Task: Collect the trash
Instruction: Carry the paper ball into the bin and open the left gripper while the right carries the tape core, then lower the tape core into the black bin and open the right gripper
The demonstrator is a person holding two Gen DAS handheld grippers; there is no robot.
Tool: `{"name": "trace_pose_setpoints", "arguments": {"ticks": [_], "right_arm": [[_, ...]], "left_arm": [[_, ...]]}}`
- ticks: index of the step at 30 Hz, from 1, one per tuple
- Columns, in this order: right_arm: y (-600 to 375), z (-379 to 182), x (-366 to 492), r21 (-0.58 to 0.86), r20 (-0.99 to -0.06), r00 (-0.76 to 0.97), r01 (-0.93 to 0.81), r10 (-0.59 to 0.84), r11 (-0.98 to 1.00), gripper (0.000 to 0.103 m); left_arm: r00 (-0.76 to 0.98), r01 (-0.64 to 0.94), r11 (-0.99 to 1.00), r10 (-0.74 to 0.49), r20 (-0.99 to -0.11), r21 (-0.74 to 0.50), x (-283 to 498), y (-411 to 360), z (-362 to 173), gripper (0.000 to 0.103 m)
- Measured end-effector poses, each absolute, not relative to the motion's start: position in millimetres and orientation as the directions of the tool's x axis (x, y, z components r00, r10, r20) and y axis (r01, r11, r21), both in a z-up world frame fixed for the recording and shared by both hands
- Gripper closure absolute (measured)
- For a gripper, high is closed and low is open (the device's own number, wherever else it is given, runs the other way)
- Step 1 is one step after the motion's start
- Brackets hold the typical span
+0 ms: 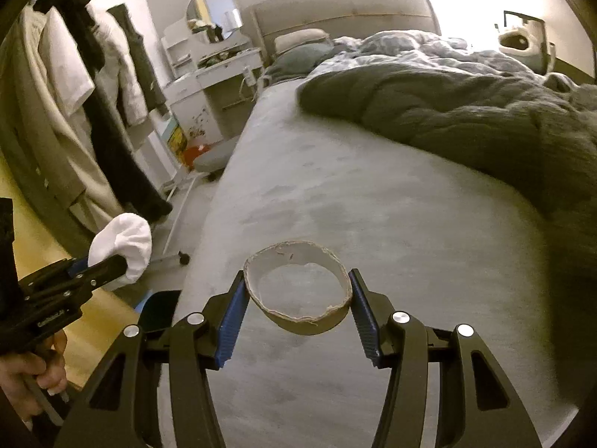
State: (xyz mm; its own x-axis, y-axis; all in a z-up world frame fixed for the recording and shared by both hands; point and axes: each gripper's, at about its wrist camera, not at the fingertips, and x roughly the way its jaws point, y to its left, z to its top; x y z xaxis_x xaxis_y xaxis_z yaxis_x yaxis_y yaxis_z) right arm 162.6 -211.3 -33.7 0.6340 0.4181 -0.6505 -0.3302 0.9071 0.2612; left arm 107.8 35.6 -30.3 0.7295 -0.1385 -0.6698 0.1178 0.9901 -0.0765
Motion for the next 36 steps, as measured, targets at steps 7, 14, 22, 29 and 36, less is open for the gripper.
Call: {"name": "trace_pose_setpoints", "arguments": {"ticks": [7,14,22,29,36], "right_arm": [[-153.3,-32.8,167.4,0.269,-0.65,0.596,-0.4,0.472,0.876,0.049],[-95.4,-36.0,167.8,0.266,-0.657,0.549,-0.472,0.517,0.84,0.049],[-36.9,-44.1,162.3,0.262,-0.665,0.494,-0.547,0.56,0.795,0.049],[-6.1,-53.2,162.9,0.257,-0.684,0.454,-0.582,0.571,0.771,0.049],[25.7,-64.0,162.4,0.25,-0.704,0.42,-0.607,0.572,0.754,0.049]], "left_arm": [[0.713,0.033,0.998,-0.065,-0.698,-0.06,102.5,83.7,-42.3,0.065],[0.663,-0.039,0.997,-0.028,-0.748,-0.073,101.5,130.0,-65.6,0.065],[0.552,-0.082,0.986,-0.077,-0.83,-0.146,100.6,164.4,-100.9,0.063],[0.437,-0.128,0.983,-0.066,-0.897,-0.134,96.3,189.1,-133.0,0.059],[0.365,-0.145,0.98,-0.073,-0.928,-0.133,87.1,207.9,-152.2,0.042]]}}
